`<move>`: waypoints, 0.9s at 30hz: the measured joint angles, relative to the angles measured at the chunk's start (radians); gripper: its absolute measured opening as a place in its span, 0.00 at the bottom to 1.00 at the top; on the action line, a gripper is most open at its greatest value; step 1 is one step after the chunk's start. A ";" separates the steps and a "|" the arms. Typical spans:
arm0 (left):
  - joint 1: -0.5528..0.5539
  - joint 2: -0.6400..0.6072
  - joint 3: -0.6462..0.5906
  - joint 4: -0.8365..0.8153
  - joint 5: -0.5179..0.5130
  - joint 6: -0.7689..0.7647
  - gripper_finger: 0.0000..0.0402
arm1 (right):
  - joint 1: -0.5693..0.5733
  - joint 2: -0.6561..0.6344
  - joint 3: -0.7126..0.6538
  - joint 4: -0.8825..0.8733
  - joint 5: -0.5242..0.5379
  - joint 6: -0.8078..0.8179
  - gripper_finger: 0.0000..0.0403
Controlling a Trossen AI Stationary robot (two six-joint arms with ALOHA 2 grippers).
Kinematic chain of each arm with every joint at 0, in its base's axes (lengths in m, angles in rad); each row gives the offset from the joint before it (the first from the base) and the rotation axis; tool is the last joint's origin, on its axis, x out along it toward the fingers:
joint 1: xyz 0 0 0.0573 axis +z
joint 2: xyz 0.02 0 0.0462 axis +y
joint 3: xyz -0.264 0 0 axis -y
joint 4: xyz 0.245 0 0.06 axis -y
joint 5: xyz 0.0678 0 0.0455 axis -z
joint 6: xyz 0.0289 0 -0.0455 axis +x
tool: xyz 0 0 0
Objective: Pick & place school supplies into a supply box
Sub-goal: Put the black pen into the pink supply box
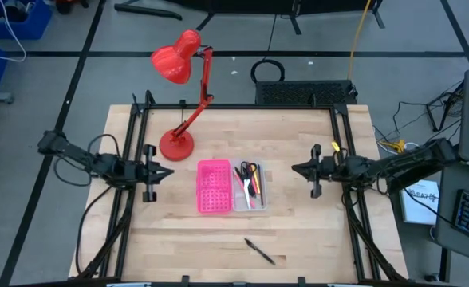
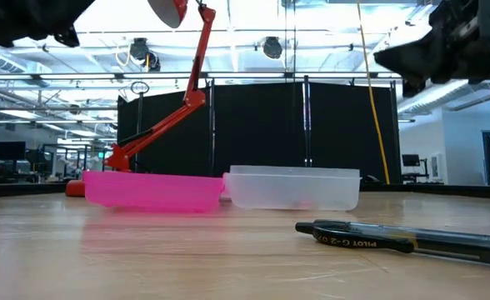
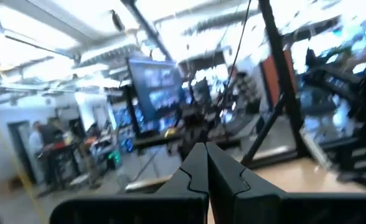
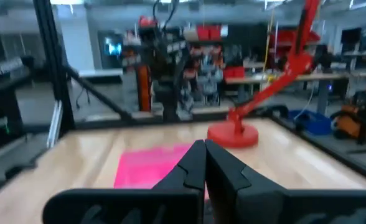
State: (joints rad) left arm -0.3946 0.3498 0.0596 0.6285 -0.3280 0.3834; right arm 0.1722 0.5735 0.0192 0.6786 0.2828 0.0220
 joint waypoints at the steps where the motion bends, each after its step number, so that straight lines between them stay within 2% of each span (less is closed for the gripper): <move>1: -0.010 -0.029 0.010 -0.059 -0.028 0.006 0.00 | 0.000 -0.025 0.000 -0.007 0.000 0.000 0.00; 4: -0.022 -0.106 0.028 -0.212 -0.084 -0.003 0.00 | 0.000 -0.104 0.000 -0.080 -0.012 -0.002 0.00; 8: -0.023 -0.177 0.033 -0.263 -0.044 -0.019 0.00 | -0.002 -0.196 0.000 -0.194 -0.022 0.006 0.00; 13: -0.017 -0.184 0.033 -0.326 -0.043 -0.051 0.00 | -0.002 -0.250 0.000 -0.216 -0.022 0.010 0.00; 18: -0.002 -0.156 0.032 -0.337 -0.045 -0.057 0.04 | -0.002 -0.251 0.000 -0.186 -0.004 -0.007 0.00; 21: 0.003 -0.134 0.032 -0.347 -0.057 -0.079 0.05 | -0.002 -0.249 0.021 -0.179 0.149 0.073 0.00; 22: 0.003 -0.130 0.032 -0.347 -0.061 -0.083 0.06 | -0.003 -0.242 0.041 -0.197 0.171 0.102 0.00; 24: 0.003 -0.119 0.032 -0.342 -0.066 -0.082 0.06 | 0.010 -0.205 0.090 -0.284 0.125 0.155 0.00; 26: 0.003 -0.104 0.033 -0.351 -0.065 -0.084 0.06 | 0.047 -0.134 0.195 -0.332 0.059 0.212 0.00; 27: 0.003 -0.096 0.032 -0.359 -0.065 -0.102 0.06 | 0.077 -0.085 0.254 -0.369 0.067 0.243 0.00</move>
State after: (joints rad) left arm -0.3912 0.2534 0.0921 0.2697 -0.3929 0.2814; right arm 0.2492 0.4884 0.2728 0.3096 0.3499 0.2647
